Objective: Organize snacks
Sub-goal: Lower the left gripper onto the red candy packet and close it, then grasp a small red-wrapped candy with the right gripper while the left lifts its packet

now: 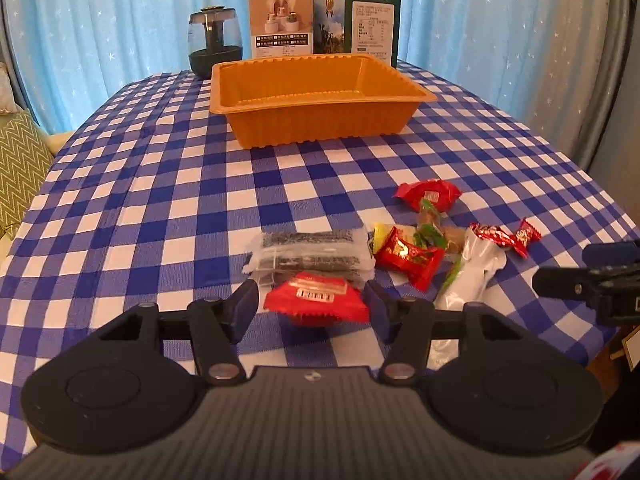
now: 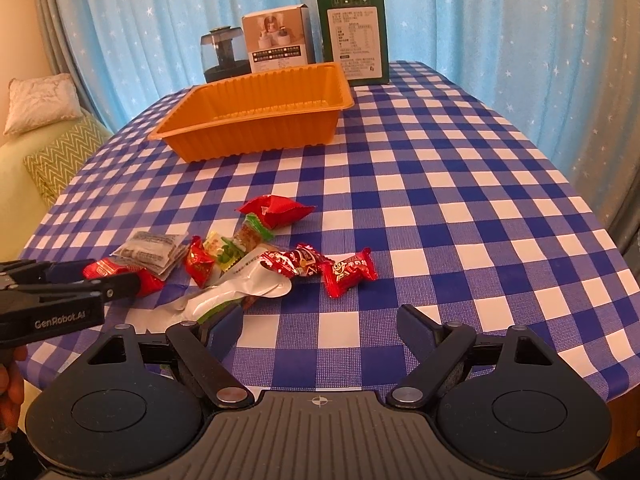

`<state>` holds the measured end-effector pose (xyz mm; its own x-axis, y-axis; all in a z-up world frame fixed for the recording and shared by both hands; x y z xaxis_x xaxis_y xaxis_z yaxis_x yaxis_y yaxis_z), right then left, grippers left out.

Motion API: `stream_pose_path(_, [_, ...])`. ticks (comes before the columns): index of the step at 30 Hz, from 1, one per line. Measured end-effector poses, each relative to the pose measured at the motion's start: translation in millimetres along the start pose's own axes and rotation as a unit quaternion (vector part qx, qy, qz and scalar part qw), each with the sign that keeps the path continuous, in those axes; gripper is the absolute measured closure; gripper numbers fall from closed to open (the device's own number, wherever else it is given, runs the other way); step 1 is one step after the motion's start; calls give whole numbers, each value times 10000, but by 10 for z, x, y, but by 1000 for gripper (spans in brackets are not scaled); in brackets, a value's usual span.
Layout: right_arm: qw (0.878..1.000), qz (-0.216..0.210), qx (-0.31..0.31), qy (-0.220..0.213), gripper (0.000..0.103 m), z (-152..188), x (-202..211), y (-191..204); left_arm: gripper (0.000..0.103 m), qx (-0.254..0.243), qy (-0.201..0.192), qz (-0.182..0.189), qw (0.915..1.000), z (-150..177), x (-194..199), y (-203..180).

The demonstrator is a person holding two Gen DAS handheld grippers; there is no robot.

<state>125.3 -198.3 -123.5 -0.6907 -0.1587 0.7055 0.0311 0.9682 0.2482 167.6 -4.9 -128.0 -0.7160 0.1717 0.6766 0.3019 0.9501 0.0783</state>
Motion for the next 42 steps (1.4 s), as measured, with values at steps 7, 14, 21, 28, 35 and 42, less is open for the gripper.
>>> stream_pose_path(7, [10000,34,-14,-4,18,-7,-14,-11,55,32,-12,108,9999,-8,-73,-48])
stream_pose_path(14, [10000,39,-36,-39,18,-26,-13,-9,69,-121,-82,78,9999,-12,1,-93])
stream_pose_path(21, [10000,21,25,-94,18,-55,-25,9,70,-56,-38,193,9998,-12,38,-63])
stream_pose_path(28, [9999,15,120,-90,19,-143,-115,-16,76,27,-180,254,9995,-85,182,-27])
stream_pose_path(35, [9993,216,253,148,38,-213,-347,-113,80,53,-193,272,9994,-132,173,-15])
stream_pose_path(42, [9989,180,394,196,48,-271,-504,-107,80,-20,-235,272,9994,-113,155,-36])
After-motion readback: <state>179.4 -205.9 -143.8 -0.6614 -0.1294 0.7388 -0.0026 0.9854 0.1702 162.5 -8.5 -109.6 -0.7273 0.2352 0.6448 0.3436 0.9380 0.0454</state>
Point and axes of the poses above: each gripper's, at about its wrist camera, not at the fingertips, and x roughly against the way its jaws point, y to its left, z to its underside, the point moved 2 cm from there along -x, roughly the way its jaws point, and after that the axes turned 7 degrees about -x, right-handed, at the moved point
